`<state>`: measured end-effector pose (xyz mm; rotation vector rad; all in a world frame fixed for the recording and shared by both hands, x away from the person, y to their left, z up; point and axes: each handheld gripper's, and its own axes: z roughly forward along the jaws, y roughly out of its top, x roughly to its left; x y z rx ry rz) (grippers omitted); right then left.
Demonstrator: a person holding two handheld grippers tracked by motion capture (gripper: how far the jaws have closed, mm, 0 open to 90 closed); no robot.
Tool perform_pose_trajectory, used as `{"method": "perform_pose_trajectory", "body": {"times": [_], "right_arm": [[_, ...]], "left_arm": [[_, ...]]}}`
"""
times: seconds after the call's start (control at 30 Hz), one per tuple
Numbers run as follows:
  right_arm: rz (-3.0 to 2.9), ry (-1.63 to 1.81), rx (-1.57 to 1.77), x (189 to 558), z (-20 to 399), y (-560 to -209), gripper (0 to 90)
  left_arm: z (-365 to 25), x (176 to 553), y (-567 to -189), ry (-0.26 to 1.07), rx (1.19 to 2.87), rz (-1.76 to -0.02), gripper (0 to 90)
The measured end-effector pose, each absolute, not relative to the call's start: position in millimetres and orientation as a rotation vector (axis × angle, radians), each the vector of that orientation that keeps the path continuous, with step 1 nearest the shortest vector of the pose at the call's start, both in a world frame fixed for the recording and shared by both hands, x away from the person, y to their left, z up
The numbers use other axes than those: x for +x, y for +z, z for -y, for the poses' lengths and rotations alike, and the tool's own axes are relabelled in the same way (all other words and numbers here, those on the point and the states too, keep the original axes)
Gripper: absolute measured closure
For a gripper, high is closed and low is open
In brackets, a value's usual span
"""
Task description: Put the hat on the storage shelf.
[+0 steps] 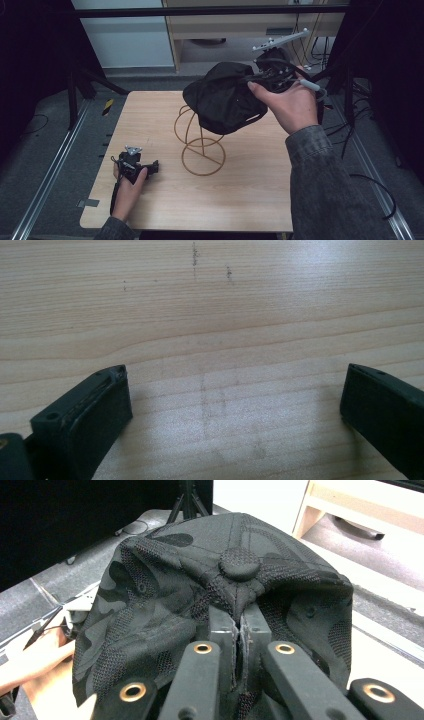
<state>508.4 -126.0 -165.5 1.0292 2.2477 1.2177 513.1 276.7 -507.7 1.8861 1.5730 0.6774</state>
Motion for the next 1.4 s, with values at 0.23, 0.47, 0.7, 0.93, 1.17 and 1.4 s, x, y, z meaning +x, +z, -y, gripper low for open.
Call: {"method": "perform_pose_trajectory", "body": {"times": [0.23,0.47,0.7,0.93,1.17,1.4], "right_arm": [[-2.267,1.23,1.01,515,112,-169,87.3],[-2.293,1.23,0.984,522,95,-172,87.3],[-2.323,1.225,0.952,528,74,-172,87.3],[-2.357,1.21,0.932,532,64,-177,87.2],[-2.394,1.182,0.919,534,57,-183,87.2],[-2.423,1.17,0.907,536,52,-191,87.1]], "left_arm": [[-277,513,-508,0.678,1.886,-1.573,0.0],[-277,513,-508,0.679,1.888,-1.571,0.0],[-277,513,-508,0.676,1.892,-1.568,0.0],[-277,513,-508,0.676,1.892,-1.567,0.0],[-277,513,-508,0.676,1.892,-1.567,0.0],[-277,513,-508,0.675,1.893,-1.566,0.0]]}}
